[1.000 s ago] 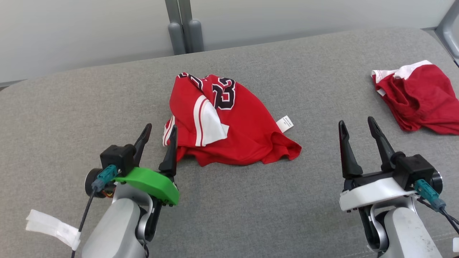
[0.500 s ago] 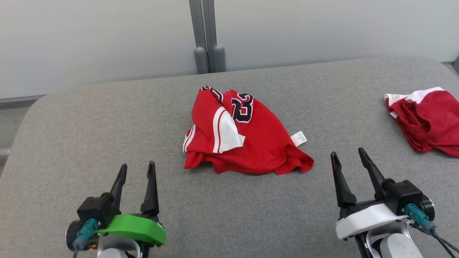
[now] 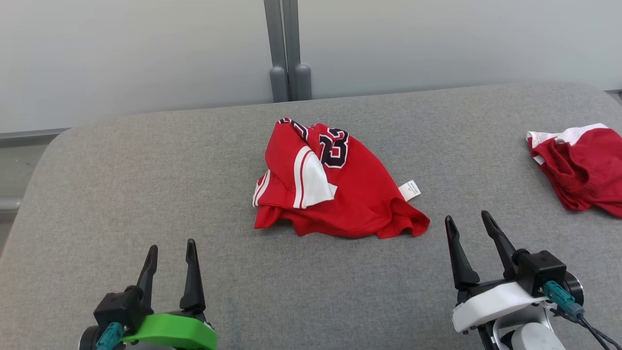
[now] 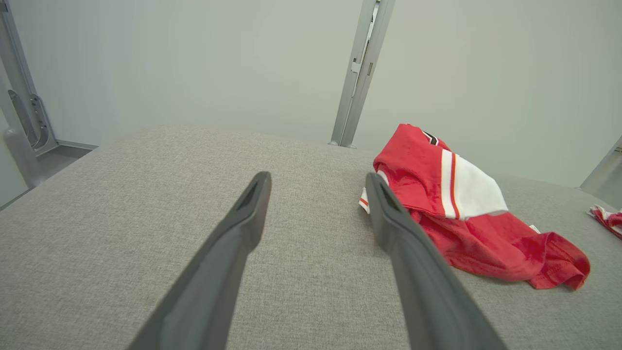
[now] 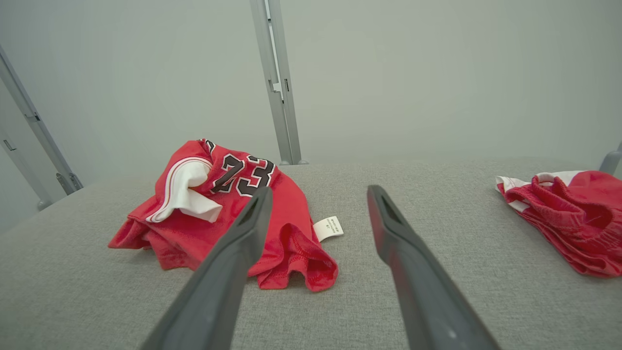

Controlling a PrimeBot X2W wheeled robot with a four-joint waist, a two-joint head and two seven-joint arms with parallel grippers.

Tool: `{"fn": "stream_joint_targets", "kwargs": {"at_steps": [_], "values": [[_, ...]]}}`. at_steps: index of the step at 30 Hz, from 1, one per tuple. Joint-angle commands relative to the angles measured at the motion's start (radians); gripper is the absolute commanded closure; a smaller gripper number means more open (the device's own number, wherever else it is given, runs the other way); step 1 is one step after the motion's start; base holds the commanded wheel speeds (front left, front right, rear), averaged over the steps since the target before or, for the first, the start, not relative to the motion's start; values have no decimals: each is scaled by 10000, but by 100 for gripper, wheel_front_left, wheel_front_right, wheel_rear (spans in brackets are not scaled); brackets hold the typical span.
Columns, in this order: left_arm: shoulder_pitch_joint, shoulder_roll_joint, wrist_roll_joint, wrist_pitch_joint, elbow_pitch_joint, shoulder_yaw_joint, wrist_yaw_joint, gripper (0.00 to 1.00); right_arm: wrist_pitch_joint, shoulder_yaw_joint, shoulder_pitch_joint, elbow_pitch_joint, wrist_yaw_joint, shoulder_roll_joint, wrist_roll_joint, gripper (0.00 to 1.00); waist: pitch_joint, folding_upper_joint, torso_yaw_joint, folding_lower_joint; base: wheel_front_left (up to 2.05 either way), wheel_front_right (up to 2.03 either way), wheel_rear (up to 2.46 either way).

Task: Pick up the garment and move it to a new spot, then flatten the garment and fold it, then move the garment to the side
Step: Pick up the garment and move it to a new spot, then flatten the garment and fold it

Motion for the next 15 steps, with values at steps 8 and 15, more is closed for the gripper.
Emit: {"fn": "stream_joint_targets", "kwargs": {"at_steps": [8, 15], "values": [[147, -160, 284, -3, 80, 195, -196, 0, -31, 47, -89, 132, -14, -21, -8, 0, 18, 0, -42, 1, 0, 0, 0], [115, -254, 455, -3, 105, 247, -296, 0, -31, 9, -106, 195, -14, -19, -90, 0, 69, 0, -44, 1, 0, 0, 0]]}}
